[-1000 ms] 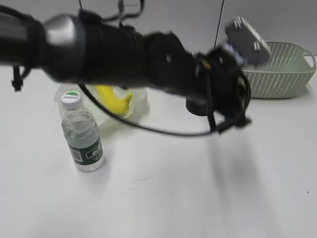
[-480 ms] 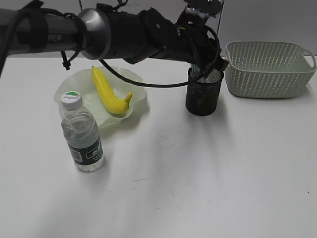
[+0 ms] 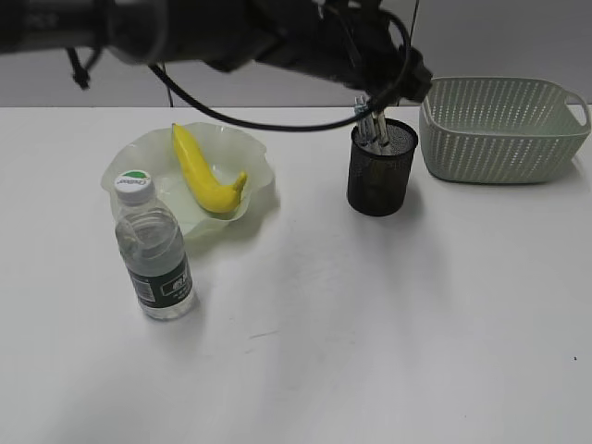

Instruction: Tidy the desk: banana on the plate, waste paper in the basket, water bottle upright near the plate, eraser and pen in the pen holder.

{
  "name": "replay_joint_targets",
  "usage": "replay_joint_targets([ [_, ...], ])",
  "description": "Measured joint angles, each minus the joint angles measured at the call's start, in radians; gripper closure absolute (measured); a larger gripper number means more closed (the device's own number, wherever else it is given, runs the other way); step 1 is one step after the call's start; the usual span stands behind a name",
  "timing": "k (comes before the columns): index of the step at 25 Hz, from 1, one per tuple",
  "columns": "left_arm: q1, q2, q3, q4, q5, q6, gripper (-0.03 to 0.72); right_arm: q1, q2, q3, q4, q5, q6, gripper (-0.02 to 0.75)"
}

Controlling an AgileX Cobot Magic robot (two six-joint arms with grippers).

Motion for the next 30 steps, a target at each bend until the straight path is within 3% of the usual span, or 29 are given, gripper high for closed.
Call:
replay_joint_targets([
  [3, 0.016, -0.149, 0.045, 0.012, 0.108, -0.027, 0.437, 0.000, 0.000, 0.000, -0.003, 0.000, 0.000, 0.407],
  [5, 0.023, -0.259, 0.122, 0.057, 0.146, -0.084, 0.463, 0.000, 0.000, 0.000, -0.003, 0.000, 0.000, 0.407],
  [14, 0.025, -0.871, 0.724, 0.466, 0.307, -0.546, 0.475, 0.000, 0.000, 0.000, -0.006, 0.000, 0.000, 0.407],
  [20, 0.025, -1.337, 1.035, 0.569, 0.542, -0.652, 0.475, 0.000, 0.000, 0.000, -0.006, 0.000, 0.000, 0.408],
  [26, 0.025, -1.780, 1.178, 0.592, 0.723, -0.734, 0.475, 0.000, 0.000, 0.000, -0.007, 0.000, 0.000, 0.414],
  [30, 0.025, -1.989, 1.217, 0.718, 0.767, -0.890, 0.476, 0.000, 0.000, 0.000, -0.007, 0.000, 0.000, 0.431],
])
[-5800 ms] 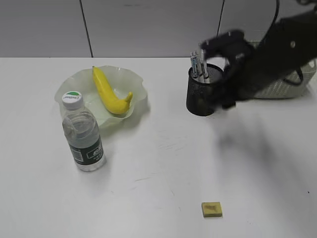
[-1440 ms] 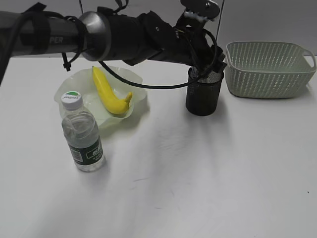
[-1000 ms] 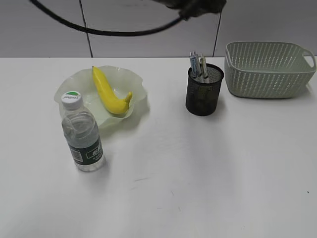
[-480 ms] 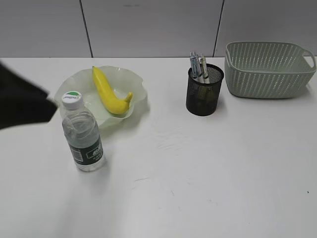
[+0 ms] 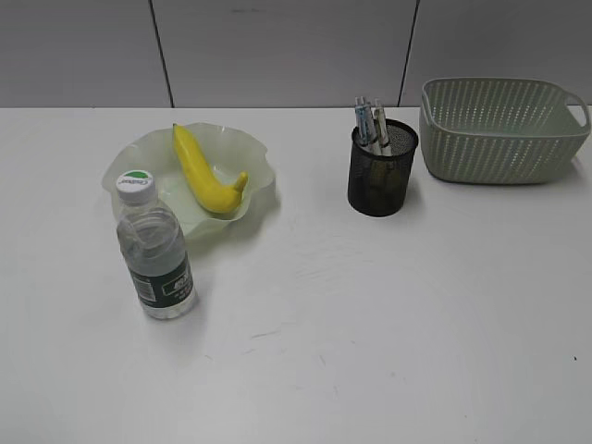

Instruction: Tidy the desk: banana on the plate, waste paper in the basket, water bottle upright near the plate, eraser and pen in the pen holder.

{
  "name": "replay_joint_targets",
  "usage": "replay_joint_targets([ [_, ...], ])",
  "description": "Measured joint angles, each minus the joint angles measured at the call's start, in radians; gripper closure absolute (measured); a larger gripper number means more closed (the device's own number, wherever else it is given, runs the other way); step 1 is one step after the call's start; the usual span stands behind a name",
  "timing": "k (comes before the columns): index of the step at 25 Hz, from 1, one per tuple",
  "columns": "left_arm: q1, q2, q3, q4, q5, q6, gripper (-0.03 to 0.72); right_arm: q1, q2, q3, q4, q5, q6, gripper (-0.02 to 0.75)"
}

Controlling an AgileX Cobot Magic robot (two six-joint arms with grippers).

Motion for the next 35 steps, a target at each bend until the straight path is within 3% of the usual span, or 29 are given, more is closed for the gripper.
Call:
replay_joint_targets([
  [4, 0.000, -0.128, 0.044, 0.067, 0.003, -0.052, 0.477, 0.000, 0.000, 0.000, 0.000, 0.000, 0.000, 0.438],
  [18, 0.005, -0.155, 0.051, 0.076, -0.003, -0.061, 0.478, -0.002, 0.000, 0.000, 0.000, 0.000, 0.000, 0.441],
  [21, 0.085, -0.155, 0.051, 0.076, -0.003, -0.061, 0.478, -0.056, 0.000, 0.000, 0.001, 0.000, 0.000, 0.441],
  [25, 0.302, -0.155, 0.051, 0.076, -0.004, -0.061, 0.478, -0.213, -0.019, 0.000, 0.000, 0.000, 0.000, 0.441],
  [29, 0.468, -0.155, 0.051, 0.076, -0.006, -0.061, 0.478, -0.345, -0.021, 0.000, 0.000, 0.000, 0.000, 0.441],
  [35, 0.506, -0.155, 0.051, 0.076, -0.007, -0.061, 0.478, -0.374, -0.021, 0.002, 0.000, 0.000, 0.000, 0.441],
])
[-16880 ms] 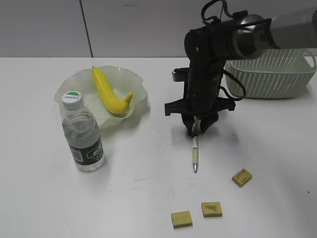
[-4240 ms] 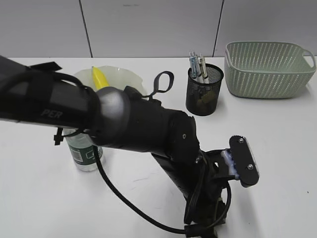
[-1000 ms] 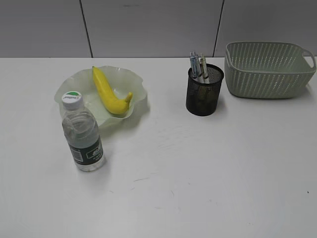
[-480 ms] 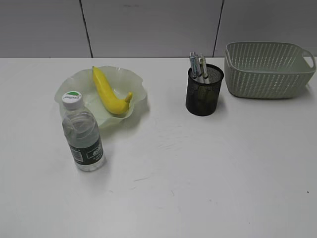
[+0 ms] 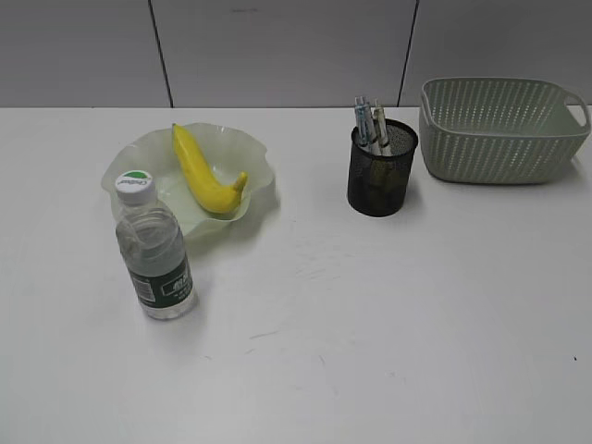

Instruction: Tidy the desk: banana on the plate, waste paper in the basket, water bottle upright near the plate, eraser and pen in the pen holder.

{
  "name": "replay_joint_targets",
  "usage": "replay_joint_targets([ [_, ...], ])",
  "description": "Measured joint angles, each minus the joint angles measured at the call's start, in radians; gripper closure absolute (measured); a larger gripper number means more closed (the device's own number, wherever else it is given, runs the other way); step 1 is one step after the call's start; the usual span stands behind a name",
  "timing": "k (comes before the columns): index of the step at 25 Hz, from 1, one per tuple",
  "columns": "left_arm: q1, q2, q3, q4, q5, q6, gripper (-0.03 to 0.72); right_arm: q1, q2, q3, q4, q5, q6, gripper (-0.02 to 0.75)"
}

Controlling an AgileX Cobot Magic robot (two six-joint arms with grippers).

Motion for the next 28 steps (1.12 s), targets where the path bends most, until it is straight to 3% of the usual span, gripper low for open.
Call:
replay_joint_targets([
  [7, 0.000, 0.000, 0.000, 0.000, 0.000, 0.000, 0.478, -0.001, 0.000, 0.000, -0.003, 0.000, -0.015, 0.444],
  [13, 0.000, 0.000, 0.000, 0.005, 0.000, 0.000, 0.478, -0.001, 0.000, 0.000, 0.068, 0.000, -0.159, 0.447],
  [28, 0.000, 0.000, 0.000, 0.007, 0.000, 0.002, 0.478, -0.001, 0.000, 0.000, 0.075, -0.001, -0.173, 0.448],
])
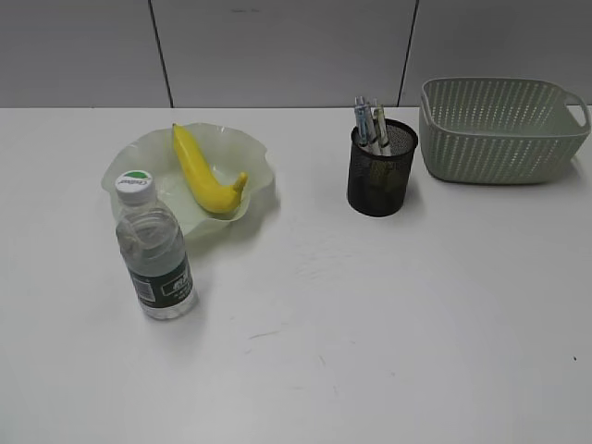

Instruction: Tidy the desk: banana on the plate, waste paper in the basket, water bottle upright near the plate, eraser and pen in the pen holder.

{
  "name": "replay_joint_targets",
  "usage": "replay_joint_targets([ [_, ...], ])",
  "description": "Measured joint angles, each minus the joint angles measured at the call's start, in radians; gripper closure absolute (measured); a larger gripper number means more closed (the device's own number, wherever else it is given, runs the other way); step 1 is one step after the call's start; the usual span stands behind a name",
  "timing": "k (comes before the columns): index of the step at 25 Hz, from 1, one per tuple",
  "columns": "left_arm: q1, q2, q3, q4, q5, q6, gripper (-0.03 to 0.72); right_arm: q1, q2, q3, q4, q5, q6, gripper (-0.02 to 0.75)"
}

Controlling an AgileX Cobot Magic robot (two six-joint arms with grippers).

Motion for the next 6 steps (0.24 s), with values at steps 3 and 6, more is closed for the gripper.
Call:
replay_joint_targets([
  [3, 0.000, 0.000, 0.000, 0.000, 0.000, 0.000, 0.478, 0.000, 0.000, 0.000, 0.001, 0.000, 0.000, 0.448],
  [6, 0.000, 0.000, 0.000, 0.000, 0.000, 0.000, 0.478, 0.000, 0.000, 0.000, 0.001, 0.000, 0.000, 0.448],
])
